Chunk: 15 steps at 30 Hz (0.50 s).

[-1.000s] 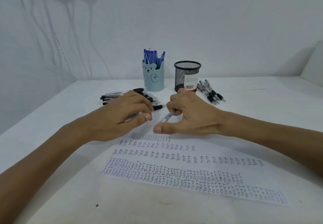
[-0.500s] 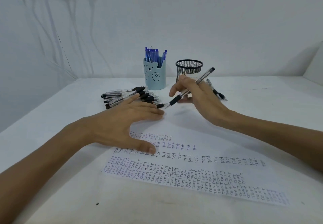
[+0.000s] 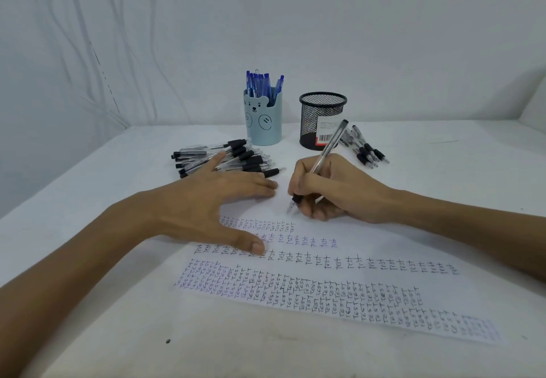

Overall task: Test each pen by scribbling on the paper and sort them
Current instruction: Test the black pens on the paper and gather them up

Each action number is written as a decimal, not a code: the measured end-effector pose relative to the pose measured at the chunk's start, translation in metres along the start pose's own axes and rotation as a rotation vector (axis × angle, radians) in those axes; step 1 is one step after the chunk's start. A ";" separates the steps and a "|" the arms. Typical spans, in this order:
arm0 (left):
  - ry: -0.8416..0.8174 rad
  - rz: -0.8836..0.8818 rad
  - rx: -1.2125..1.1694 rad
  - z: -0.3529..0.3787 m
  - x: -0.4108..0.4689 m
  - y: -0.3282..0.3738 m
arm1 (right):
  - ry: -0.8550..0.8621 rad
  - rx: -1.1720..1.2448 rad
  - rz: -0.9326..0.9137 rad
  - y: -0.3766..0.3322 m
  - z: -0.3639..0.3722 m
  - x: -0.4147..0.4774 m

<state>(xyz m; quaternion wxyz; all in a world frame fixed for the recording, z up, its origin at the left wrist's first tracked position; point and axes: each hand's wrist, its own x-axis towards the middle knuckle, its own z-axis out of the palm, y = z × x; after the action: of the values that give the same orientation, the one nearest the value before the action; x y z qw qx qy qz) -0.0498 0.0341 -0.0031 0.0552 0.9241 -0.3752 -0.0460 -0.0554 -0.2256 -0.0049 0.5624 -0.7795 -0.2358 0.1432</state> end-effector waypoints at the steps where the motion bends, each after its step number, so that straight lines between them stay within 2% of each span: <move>1: 0.002 -0.001 0.004 0.001 0.000 0.000 | -0.025 -0.007 -0.004 0.000 0.001 -0.001; 7: 0.065 0.007 0.021 0.004 0.000 0.002 | 0.034 -0.156 -0.079 0.007 0.004 -0.009; 15: 0.055 0.012 0.019 0.005 0.001 0.002 | 0.020 -0.169 -0.113 0.008 0.007 -0.011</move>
<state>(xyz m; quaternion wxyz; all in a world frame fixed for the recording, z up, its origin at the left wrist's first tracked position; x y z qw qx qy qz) -0.0513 0.0320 -0.0080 0.0569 0.9233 -0.3794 -0.0169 -0.0661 -0.2278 -0.0148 0.5040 -0.8110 -0.2851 0.0830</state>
